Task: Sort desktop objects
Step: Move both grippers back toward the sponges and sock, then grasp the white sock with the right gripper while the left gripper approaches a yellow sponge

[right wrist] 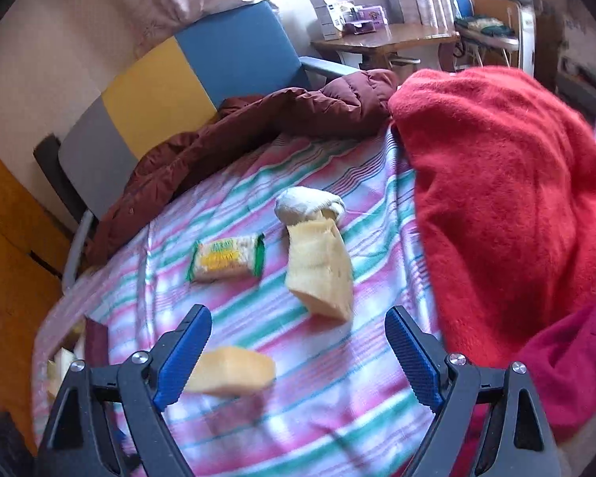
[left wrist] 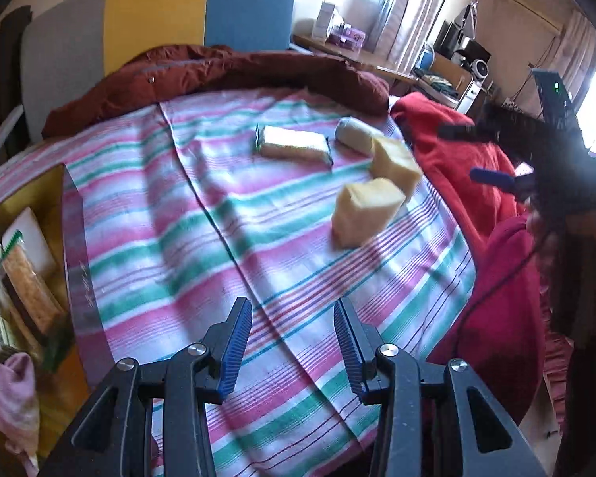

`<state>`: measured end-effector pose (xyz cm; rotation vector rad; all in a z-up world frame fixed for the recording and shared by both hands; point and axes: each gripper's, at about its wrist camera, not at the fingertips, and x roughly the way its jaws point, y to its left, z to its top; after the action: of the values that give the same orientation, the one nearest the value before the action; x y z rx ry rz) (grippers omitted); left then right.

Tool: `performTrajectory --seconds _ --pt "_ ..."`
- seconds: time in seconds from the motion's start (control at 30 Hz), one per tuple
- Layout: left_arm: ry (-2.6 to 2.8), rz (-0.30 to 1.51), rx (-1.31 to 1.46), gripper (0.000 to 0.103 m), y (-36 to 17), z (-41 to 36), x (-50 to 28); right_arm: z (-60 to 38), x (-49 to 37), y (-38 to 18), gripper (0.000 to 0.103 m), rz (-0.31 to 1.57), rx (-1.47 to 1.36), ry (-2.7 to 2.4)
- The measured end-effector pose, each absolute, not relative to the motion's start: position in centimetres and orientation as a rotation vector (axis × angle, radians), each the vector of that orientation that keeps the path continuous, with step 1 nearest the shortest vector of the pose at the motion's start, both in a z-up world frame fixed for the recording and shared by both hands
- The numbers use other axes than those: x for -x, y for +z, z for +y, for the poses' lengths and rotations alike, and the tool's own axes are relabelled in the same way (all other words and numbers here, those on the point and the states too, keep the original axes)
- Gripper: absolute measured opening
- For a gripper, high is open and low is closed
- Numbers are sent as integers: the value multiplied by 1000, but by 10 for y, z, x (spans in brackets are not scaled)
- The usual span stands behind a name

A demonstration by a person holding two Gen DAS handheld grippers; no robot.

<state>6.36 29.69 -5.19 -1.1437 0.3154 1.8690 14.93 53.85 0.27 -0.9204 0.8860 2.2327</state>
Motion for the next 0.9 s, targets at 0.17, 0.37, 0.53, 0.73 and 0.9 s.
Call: performTrajectory --seconds 0.17,0.37,0.53,0.73,0.9 --pt "1860 314 1166 43 -59 304 -60 567 -138 1 90 953 898 2222" --pt "1852 316 1171 43 -64 308 -57 596 -99 -3 90 838 995 2255" --pt "1853 308 1178 43 -67 311 -52 615 -48 -19 92 621 1144 2270" --pt "1849 317 1169 43 -69 318 -46 626 -12 -55 99 474 1253 2299" --pt "1841 271 1207 43 -75 326 -36 626 -1 -72 83 414 1339 2278"
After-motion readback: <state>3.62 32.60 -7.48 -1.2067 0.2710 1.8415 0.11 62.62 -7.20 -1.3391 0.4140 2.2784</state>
